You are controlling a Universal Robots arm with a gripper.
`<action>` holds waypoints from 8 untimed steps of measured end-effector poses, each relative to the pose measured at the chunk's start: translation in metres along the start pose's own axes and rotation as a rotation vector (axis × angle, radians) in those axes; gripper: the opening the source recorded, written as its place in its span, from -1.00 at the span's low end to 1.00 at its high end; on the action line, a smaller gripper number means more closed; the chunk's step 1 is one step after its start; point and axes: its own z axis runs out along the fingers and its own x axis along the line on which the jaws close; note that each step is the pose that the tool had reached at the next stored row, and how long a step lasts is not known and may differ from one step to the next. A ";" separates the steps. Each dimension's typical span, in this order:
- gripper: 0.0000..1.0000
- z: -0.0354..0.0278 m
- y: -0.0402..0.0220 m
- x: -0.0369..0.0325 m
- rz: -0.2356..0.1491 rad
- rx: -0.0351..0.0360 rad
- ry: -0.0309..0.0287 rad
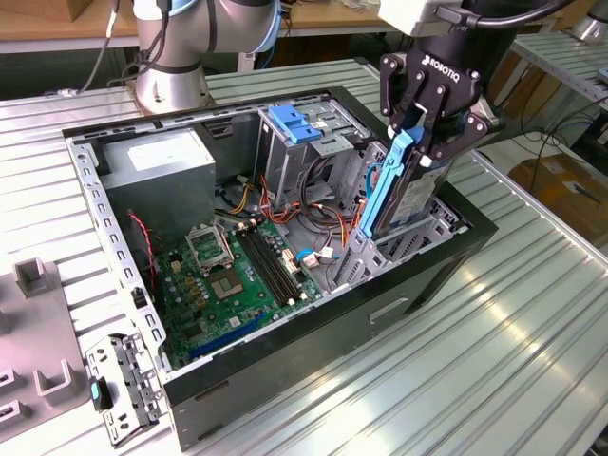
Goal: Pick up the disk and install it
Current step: 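Insert the disk into the insertion slot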
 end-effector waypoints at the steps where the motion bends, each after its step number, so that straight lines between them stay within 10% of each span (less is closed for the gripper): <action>1: -0.25 0.0024 0.0000 -0.0001 0.000 0.0000 0.0000; 8: -0.12 0.0068 0.0000 -0.0004 0.000 0.0001 -0.0006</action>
